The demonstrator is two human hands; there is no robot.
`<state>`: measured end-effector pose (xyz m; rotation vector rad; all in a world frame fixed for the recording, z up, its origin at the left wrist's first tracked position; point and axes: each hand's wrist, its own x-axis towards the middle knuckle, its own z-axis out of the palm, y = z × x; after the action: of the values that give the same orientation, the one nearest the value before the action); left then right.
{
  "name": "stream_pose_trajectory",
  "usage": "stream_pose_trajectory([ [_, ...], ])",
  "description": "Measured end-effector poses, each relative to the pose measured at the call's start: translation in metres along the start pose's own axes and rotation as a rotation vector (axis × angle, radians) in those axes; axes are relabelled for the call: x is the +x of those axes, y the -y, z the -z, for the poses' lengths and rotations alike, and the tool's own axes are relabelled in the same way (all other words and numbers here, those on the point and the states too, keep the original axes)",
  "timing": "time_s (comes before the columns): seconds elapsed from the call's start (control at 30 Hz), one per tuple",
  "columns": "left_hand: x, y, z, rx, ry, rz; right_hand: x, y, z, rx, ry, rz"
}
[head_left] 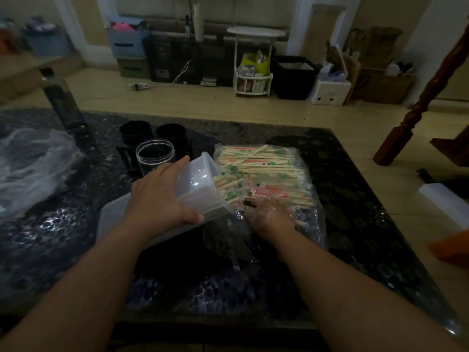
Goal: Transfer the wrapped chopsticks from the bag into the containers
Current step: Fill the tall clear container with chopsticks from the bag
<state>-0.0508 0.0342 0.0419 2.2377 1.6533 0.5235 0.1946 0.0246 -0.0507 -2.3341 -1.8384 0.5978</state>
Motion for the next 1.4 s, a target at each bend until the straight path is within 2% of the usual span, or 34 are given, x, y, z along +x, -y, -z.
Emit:
stream_pose_trajectory([
  [0.17,0.001,-0.002,0.0,0.017,0.013,-0.001,0.003,0.008,-0.001,-0.001,-0.018,0.052],
  [0.5,-0.002,-0.001,0.002,-0.018,0.007,-0.002,-0.014,0.019,0.0,-0.2,-0.013,0.057],
  [0.63,-0.002,0.0,0.004,-0.026,0.009,0.0,-0.02,0.019,0.006,-0.113,-0.001,0.022],
  [0.9,-0.004,-0.002,0.004,-0.031,0.001,-0.002,-0.053,0.007,0.021,-0.012,0.011,0.081],
  [1.13,-0.003,-0.002,0.005,0.013,0.009,-0.019,-0.096,0.01,0.061,-0.215,0.015,0.147],
  [1.23,-0.004,-0.003,0.005,0.022,0.008,-0.012,-0.113,0.012,0.082,-0.261,-0.1,0.182],
  [1.33,-0.005,-0.004,0.003,0.028,0.001,-0.011,-0.124,0.016,0.101,-0.259,-0.343,0.273],
  [1.4,-0.006,-0.004,0.001,0.023,0.009,-0.012,-0.126,0.016,0.106,-0.218,-0.566,0.359],
])
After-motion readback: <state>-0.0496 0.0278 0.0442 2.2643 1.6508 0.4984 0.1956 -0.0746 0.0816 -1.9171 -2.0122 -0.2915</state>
